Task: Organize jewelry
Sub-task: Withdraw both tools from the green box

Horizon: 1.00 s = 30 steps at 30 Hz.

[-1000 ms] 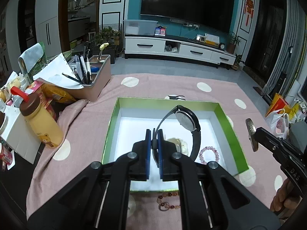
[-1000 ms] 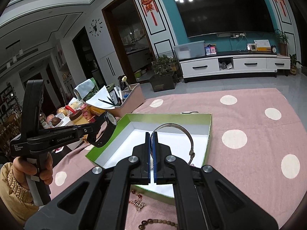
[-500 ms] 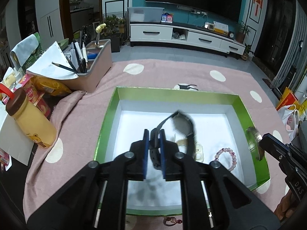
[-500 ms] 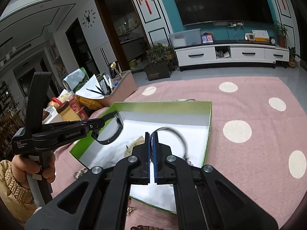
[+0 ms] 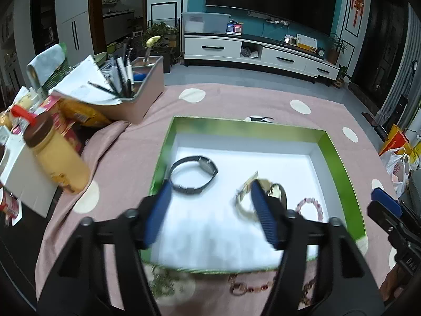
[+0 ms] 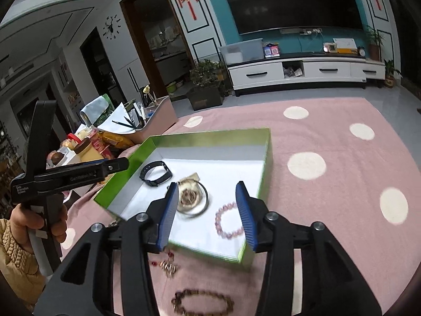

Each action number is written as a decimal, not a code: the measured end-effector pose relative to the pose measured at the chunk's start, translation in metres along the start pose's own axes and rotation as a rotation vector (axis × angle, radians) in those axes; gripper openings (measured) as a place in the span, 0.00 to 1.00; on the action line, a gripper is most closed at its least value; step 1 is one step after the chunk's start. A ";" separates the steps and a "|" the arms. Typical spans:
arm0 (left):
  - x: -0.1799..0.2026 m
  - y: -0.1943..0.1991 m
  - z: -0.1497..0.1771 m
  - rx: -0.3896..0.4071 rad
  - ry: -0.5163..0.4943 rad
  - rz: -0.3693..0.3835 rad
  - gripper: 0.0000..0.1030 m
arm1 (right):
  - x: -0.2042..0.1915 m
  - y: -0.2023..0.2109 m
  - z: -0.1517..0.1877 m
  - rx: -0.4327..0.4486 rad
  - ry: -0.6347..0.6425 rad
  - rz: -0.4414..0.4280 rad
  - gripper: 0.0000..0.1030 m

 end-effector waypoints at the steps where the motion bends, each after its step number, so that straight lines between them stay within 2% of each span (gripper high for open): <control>1: -0.002 0.005 0.001 0.002 0.007 0.003 0.65 | 0.004 0.008 0.002 0.002 -0.015 0.004 0.54; 4: -0.011 0.022 0.008 0.006 0.022 -0.001 0.75 | 0.013 0.030 0.009 0.004 -0.035 0.031 0.55; 8: -0.028 0.043 0.023 -0.005 0.043 -0.014 0.79 | 0.023 0.053 0.019 -0.013 -0.060 0.064 0.59; 14: -0.064 0.072 0.052 -0.022 0.099 -0.068 0.79 | 0.023 0.081 0.035 -0.036 -0.082 0.074 0.59; 22: -0.111 0.100 0.092 -0.069 0.169 -0.142 0.79 | 0.011 0.093 0.053 -0.073 -0.085 0.056 0.59; 30: -0.101 0.102 0.121 -0.111 0.171 -0.090 0.79 | -0.012 0.086 0.075 -0.146 -0.059 0.016 0.59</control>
Point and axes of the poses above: each gripper's, at about its wrist camera, not at the fingertips, and y roughly against the way its jaws point, x to its right, z to its underside, the point moved 2 cm from there along -y, roughly the way its jaws point, and after that the axes turned 14 degrees about x, right-handed, at the moved point
